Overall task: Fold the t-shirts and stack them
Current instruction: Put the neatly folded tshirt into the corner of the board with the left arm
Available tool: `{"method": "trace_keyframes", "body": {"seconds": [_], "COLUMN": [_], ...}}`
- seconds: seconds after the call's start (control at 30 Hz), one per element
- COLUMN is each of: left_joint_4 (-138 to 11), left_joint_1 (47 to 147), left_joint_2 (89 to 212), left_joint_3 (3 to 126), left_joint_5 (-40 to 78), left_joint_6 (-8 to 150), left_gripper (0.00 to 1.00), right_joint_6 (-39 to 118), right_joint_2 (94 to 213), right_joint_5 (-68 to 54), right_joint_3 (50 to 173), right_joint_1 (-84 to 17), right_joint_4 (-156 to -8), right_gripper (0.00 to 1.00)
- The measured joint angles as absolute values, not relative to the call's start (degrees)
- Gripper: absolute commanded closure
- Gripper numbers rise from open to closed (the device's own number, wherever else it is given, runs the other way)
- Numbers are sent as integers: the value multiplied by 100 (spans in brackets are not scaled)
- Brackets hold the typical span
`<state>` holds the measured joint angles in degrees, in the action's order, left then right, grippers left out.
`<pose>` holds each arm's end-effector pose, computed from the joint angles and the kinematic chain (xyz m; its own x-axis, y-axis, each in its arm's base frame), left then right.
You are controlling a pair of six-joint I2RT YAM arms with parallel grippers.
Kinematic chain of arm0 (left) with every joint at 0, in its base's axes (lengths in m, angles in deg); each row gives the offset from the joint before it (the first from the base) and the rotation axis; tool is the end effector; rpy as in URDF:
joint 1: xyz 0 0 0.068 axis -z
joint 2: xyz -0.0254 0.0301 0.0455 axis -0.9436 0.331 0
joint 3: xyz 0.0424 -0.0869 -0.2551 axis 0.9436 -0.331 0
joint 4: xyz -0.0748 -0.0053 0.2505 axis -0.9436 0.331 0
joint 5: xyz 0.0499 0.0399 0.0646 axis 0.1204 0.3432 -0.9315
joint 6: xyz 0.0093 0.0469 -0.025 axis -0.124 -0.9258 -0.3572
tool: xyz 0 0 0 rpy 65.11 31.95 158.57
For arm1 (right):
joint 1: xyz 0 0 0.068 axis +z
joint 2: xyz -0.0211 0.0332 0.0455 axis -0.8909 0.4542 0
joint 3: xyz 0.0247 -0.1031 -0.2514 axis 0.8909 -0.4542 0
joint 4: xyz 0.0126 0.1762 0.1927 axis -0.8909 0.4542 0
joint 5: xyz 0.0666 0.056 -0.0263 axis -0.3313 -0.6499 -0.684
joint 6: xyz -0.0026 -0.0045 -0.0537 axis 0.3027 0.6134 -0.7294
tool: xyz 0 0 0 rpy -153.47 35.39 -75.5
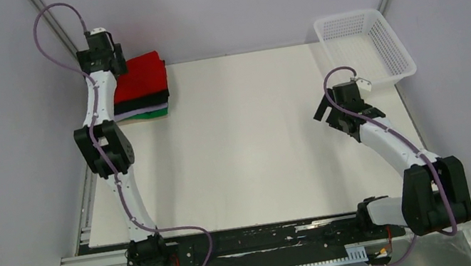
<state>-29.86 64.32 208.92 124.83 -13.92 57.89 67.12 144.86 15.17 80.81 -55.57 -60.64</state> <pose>0.5332 0.0745 0.3015 -0.5539 -0.0325 -0.8319 -0.4334 0.8644 0.2548 0.2541 0.0239 0.2201 -0.6088 0.4721 -0.6375 0.4602 0.8648 0.2009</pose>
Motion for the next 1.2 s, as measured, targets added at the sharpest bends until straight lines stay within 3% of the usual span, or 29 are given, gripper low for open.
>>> {"method": "trace_keyframes", "body": {"seconds": [0.3,0.53,0.7,1.0,1.2], "left_joint_4": [-3390,-3440,-3161,-3478,-3241], "left_joint_1": [6550,6824,6933,6946,6961], "left_joint_2": [19143,19194,19476,19176,19067], "left_joint_3": [10594,10240,10037,8572,8979], "left_joint_5": [854,1943,2133,2240,1925], "left_joint_6": [6845,7009,6934,6532,6537], "left_gripper": [0,0,0,0,0], "right_joint_6": [6710,6636,6577,6559,6557], "right_joint_2": [14357,14362,14427,14532,14532], "right_joint_5": [1390,1233,1180,1128,1099], "right_joint_3": [8081,8081,8078,8078,8078], "right_joint_1": [-5557,-5557,-5557,-5557,-5557], "right_joint_4": [-6038,-6046,-6046,-6046,-6046], "right_gripper": [0,0,0,0,0]}}
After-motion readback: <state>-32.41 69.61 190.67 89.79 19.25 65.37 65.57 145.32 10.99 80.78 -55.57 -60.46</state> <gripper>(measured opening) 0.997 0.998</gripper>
